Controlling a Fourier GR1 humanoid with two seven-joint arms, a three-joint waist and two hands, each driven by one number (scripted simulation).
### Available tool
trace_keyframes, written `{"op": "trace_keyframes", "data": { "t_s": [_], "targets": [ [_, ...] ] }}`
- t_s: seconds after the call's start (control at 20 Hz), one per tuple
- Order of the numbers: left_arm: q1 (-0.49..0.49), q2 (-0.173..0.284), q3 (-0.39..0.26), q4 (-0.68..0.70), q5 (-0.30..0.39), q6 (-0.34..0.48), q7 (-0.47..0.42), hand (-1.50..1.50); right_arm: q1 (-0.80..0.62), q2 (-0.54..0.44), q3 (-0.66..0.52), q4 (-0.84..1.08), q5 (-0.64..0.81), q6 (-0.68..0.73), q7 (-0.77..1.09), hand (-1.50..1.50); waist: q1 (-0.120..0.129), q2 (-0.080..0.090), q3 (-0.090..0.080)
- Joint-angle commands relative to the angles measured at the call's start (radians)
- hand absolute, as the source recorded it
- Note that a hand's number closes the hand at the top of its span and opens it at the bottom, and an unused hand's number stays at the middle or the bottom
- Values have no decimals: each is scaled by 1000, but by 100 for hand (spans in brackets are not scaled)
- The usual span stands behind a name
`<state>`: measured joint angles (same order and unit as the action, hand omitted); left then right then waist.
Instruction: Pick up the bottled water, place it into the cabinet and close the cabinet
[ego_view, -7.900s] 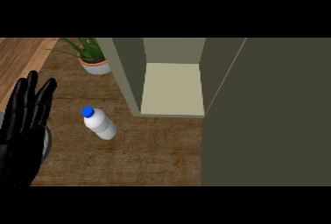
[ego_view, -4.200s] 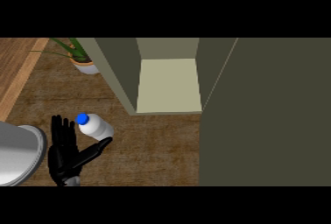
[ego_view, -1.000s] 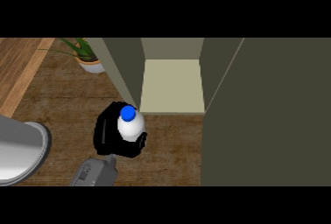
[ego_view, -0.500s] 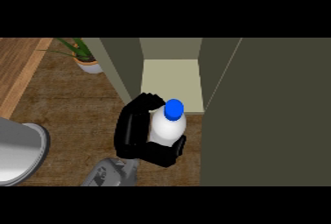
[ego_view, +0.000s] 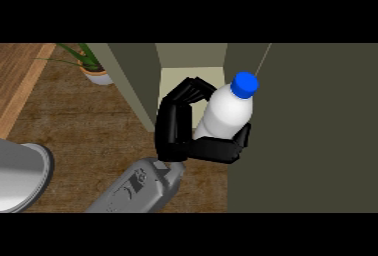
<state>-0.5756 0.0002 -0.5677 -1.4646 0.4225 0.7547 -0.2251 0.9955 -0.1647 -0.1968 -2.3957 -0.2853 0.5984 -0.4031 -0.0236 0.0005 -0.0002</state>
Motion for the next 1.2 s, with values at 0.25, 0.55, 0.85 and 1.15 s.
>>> {"op": "trace_keyframes", "data": {
  "t_s": [0.25,0.55,0.85,1.15],
  "targets": [
    [-188,0,29,252,57,55,-26,150,-64,1,-9,-90,-110,-49,124,-150,0,8,-1],
    [-214,0,47,368,36,18,-64,150,-37,-62,-126,-53,-223,12,95,-150,2,6,0],
    [-294,1,137,538,24,-34,-58,150,-55,-21,-84,-79,-187,-19,133,-150,8,6,-1],
    [-302,10,221,619,96,-49,-137,150,18,7,-89,-88,-178,50,86,-150,-6,2,-1]
  ]
}}
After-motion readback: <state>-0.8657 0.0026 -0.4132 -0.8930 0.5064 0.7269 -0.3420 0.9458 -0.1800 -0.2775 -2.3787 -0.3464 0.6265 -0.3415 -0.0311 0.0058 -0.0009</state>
